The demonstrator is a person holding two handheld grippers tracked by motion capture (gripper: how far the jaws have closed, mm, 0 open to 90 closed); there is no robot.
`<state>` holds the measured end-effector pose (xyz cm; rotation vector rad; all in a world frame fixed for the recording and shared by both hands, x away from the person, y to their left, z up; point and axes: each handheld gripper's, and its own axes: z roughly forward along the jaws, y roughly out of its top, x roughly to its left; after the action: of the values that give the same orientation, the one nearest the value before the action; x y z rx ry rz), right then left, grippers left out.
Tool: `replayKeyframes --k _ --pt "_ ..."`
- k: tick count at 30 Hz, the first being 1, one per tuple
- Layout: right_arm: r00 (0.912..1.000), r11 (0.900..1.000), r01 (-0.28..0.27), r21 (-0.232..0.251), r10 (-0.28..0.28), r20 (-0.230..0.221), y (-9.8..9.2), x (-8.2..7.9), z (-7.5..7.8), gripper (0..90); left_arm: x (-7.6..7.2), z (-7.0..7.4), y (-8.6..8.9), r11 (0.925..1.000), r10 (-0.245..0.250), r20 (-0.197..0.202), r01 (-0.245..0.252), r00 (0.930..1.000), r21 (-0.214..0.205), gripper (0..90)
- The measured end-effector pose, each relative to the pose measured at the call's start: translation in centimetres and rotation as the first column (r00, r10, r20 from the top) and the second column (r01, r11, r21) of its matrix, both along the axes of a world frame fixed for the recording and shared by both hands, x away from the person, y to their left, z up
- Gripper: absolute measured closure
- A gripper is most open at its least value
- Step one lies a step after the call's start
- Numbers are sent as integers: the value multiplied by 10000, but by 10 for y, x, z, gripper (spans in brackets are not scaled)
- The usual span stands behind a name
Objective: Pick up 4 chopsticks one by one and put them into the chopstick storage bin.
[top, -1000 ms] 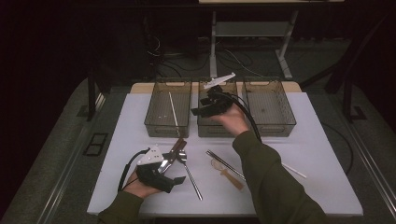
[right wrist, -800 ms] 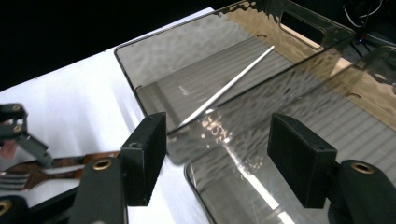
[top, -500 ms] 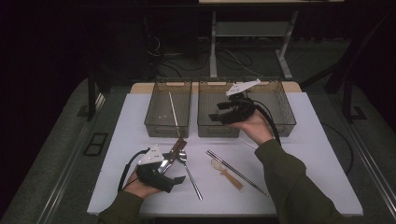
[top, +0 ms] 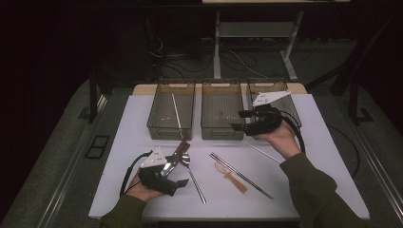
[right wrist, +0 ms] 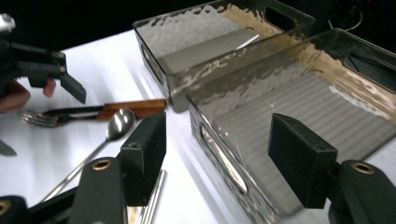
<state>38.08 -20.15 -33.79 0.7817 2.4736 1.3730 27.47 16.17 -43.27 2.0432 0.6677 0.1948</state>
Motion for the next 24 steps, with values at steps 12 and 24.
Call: replayKeyframes --k 12,24 --pt "9993 9993 350 105 -349 -108 -39 -19 -15 370 0 0 1 10000 27 13 -27 10000 0 6" --pt "9967 9980 628 -104 -633 -500 -79 -44 -34 370 -1 1 1 10000 47 53 -46 10000 -42 6"
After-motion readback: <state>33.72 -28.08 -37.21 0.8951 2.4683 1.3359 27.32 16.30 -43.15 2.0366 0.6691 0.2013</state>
